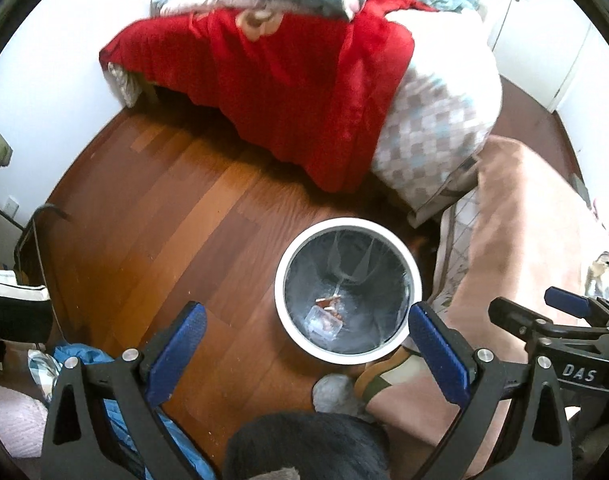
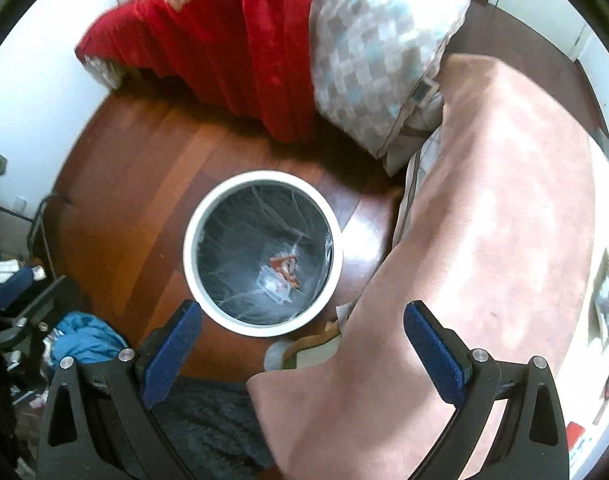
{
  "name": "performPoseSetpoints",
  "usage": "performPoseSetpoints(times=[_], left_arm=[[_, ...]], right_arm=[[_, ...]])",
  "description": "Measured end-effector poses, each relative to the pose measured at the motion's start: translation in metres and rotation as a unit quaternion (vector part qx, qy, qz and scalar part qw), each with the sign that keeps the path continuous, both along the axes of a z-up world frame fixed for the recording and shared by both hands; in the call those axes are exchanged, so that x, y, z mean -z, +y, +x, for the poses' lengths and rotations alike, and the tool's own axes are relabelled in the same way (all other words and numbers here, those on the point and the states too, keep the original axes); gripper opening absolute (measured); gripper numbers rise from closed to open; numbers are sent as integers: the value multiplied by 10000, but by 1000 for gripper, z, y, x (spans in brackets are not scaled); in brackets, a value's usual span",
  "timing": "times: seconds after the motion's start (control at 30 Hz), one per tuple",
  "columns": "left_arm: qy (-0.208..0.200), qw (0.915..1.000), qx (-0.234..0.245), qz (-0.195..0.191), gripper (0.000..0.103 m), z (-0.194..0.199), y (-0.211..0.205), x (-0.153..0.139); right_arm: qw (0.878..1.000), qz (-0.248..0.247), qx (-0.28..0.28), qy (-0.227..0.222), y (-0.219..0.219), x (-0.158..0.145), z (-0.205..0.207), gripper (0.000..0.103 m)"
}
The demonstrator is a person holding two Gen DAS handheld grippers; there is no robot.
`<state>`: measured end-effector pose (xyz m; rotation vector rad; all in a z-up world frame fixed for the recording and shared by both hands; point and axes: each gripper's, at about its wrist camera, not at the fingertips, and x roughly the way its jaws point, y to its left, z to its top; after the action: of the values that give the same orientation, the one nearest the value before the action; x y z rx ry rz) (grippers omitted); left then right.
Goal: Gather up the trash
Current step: 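Move both tools back from the bin toward the table, then grasp the foil snack wrapper with the left tool while the right tool grasps the milk carton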
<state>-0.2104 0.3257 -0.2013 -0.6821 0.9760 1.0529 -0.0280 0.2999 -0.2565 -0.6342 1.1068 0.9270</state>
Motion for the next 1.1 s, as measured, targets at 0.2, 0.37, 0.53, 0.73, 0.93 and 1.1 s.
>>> performPoseSetpoints(times=[0.2, 0.37, 0.53, 0.73, 0.93, 1.1], left_arm=[[-81, 9988, 134, 472, 103, 12, -31, -45], [-164, 9963, 438, 723, 103, 40, -71, -62], [-135, 9947, 952, 371, 103, 91, -119, -31], [150, 9849, 1722, -82, 103, 174, -186, 33], [460, 9746, 2180, -223, 103, 240, -227, 71], [636, 9714, 2271, -292, 103, 262, -239, 90]], right_arm=[[9964, 836, 102, 85, -43, -66, -7, 102], [9914, 1269, 313, 70, -102, -106, -1, 103], [9942, 825, 655, -193, -186, -101, 32, 103], [9914, -610, 981, -615, -277, -47, 103, 103], [9818, -1540, 694, -870, -323, -3, 147, 103], [9796, -1725, 454, -930, -331, 18, 162, 103]])
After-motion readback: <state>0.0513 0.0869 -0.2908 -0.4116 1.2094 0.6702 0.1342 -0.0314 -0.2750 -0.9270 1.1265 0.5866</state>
